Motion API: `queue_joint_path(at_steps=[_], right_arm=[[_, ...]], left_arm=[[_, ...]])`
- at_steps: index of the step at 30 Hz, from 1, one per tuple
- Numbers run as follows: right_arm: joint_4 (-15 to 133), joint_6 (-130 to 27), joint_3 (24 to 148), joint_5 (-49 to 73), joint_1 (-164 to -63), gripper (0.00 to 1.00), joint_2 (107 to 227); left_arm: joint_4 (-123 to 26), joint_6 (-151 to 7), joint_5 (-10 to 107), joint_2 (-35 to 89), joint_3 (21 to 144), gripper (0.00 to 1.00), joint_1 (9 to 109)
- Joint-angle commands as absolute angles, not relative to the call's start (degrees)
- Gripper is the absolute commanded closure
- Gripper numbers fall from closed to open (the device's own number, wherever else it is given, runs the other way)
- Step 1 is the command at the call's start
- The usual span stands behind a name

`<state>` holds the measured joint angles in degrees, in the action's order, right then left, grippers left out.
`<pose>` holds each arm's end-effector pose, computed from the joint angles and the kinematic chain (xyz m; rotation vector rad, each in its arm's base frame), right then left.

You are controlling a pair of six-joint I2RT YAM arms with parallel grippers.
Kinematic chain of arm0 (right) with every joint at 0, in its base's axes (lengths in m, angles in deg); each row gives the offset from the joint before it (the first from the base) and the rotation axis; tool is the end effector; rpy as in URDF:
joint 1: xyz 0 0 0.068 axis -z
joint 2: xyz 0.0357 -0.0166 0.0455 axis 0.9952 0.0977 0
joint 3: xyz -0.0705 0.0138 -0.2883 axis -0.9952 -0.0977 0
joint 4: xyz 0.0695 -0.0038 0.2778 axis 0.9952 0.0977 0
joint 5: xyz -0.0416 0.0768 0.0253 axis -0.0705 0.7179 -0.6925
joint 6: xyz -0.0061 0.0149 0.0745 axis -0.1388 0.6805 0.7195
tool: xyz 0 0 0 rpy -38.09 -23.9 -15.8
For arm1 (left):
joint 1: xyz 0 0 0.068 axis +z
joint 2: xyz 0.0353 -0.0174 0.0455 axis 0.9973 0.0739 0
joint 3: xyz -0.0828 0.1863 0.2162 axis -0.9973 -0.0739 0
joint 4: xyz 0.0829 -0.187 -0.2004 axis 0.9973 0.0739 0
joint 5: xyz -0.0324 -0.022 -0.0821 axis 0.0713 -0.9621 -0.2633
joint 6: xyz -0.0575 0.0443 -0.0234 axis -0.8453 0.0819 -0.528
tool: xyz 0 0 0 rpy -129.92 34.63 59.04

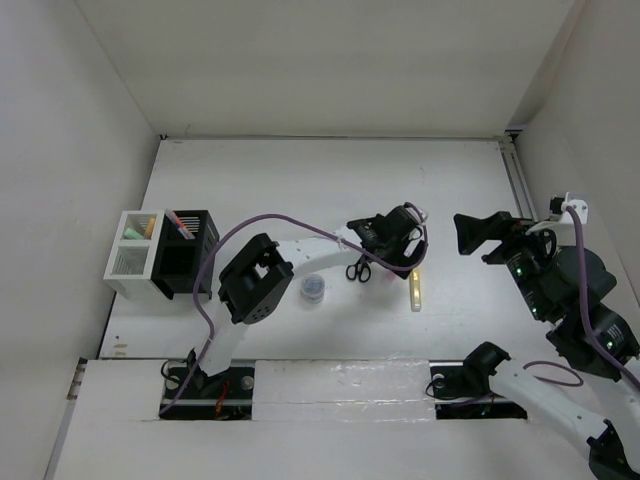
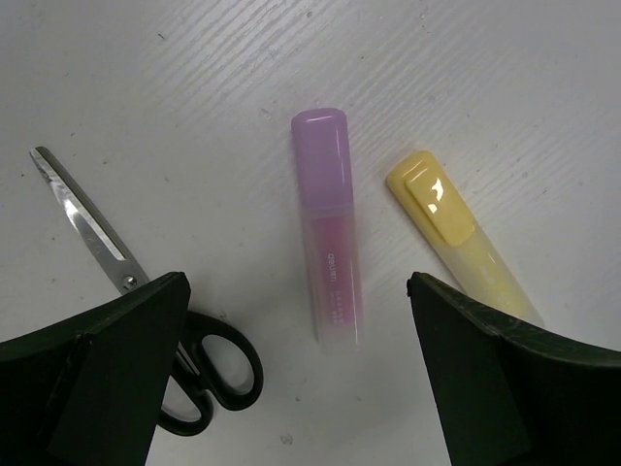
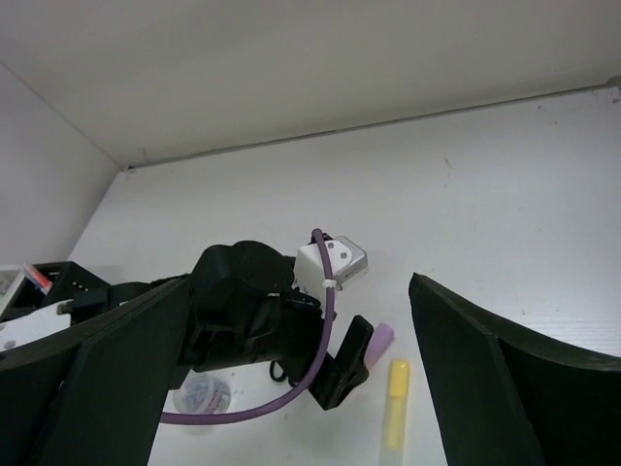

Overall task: Sort the stationery into containers
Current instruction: Grab a piece of stationery with the left arm

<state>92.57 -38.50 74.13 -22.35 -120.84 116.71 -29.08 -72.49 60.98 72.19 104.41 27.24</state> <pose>0.0970 0.0358 0.4560 0.1332 1.6002 0.4001 0.2841 -0.4551 0.1993 0.9042 2.2200 -0.5199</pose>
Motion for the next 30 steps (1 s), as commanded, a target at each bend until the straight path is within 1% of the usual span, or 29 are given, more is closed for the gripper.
queue_joint_path(at_steps=[1,7,8,16,17,21,23,24,25,26,27,30], right_arm=[[88.90,-39.33,73.49,-19.80,-120.60,0.00,117.54],[88.37,-39.86,73.49,-19.80,-120.60,0.00,118.07],[88.37,-39.86,73.49,-19.80,-120.60,0.00,118.07],[88.37,-39.86,73.49,-20.33,-120.60,0.00,117.54],[88.89,-39.86,73.49,-20.33,-120.60,0.00,117.02],[88.89,-39.86,73.49,-20.33,-120.60,0.00,117.02],[88.89,-39.86,73.49,-20.33,-120.60,0.00,117.02],[88.89,-39.86,73.49,-20.33,-120.60,0.00,117.02],[88.89,-39.86,73.49,-20.33,-120.60,0.00,117.02],[88.89,-39.86,73.49,-20.33,-120.60,0.00,117.02],[88.89,-39.86,73.49,-20.33,-120.60,0.00,117.02],[88.89,-39.86,73.49,-19.80,-120.60,0.00,117.02]], left_arm=[[-28.65,-72.19,59.45,71.83,106.35,0.06,27.23],[-26.90,-70.96,59.45,76.05,110.83,0.12,27.23],[-26.89,-70.96,59.45,76.57,111.44,0.17,27.23],[-25.22,-70.44,61.21,80.79,114.17,0.26,27.23],[-25.22,-69.83,61.21,80.80,114.70,0.32,27.23],[-25.22,-69.82,61.74,82.90,115.32,0.42,27.23],[-24.00,-69.82,61.74,84.48,116.54,0.46,27.23],[-23.38,-69.82,61.74,84.49,117.16,0.50,27.23],[-23.38,-69.82,61.21,85.36,117.16,0.60,27.23],[-22.77,-69.82,61.21,85.37,117.68,0.64,27.23],[-22.76,-69.82,61.21,85.89,117.69,0.66,27.23],[-22.23,-69.82,60.69,85.89,117.69,0.67,27.23]])
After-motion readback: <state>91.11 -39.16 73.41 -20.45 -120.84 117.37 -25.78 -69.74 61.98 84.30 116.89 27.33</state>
